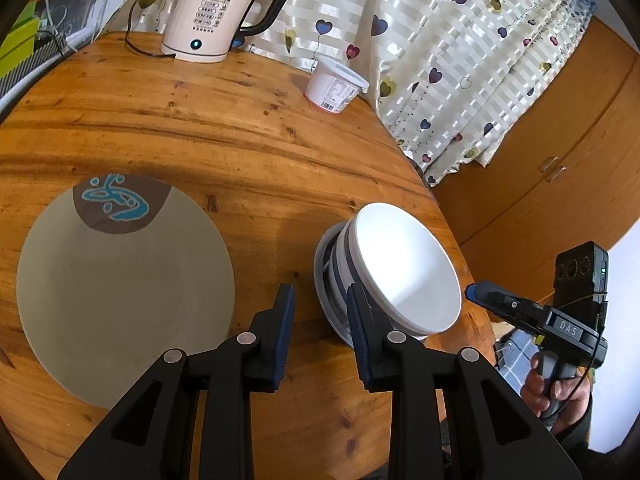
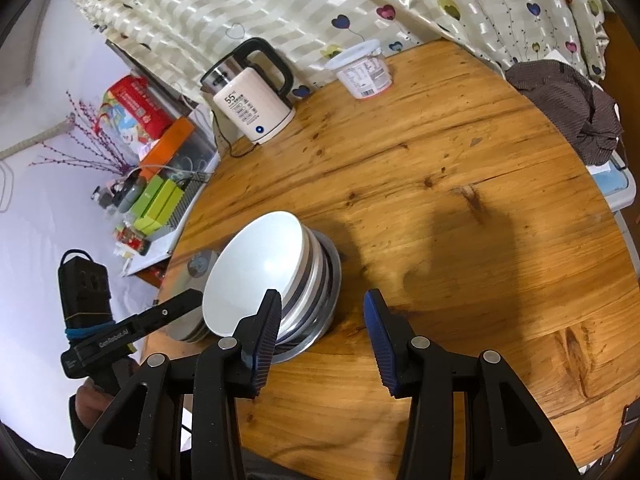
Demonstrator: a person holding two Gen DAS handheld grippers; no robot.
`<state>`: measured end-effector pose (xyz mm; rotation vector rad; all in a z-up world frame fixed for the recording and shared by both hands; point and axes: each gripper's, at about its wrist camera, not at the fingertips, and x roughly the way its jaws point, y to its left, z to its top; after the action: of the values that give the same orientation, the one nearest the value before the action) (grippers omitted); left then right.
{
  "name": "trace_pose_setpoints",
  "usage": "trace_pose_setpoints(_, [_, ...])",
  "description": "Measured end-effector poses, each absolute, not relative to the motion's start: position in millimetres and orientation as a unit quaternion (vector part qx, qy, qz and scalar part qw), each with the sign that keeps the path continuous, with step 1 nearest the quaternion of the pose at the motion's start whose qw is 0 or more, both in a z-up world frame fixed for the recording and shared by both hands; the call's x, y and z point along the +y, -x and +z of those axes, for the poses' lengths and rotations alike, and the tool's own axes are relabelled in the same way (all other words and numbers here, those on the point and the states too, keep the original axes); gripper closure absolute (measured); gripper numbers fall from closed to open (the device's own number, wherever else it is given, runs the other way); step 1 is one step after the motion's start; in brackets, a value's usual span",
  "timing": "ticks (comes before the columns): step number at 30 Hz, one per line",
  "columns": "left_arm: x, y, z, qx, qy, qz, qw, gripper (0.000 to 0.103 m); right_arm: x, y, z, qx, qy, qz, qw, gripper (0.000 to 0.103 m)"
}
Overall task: Organize plates and bowls
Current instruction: 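Lift the steel bowl stack with the right gripper and tilt it up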
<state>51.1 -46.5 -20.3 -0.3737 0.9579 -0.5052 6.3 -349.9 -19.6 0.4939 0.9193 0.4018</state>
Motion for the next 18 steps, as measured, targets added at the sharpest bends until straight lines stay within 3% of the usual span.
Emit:
trace_pose_setpoints(11, [-45,-51,-35,0.478,0.207,-0.250,0.816,0.075,-347,-11,-36,0.463,-0.253,0.195,0.827,0.071])
trace_pose_setpoints(18, [-49,-53,-40,0.488,0.215,-0.252,0.807,0.075,-347,-15,-46,0.478,-0.258,0.193,0.817,0.072])
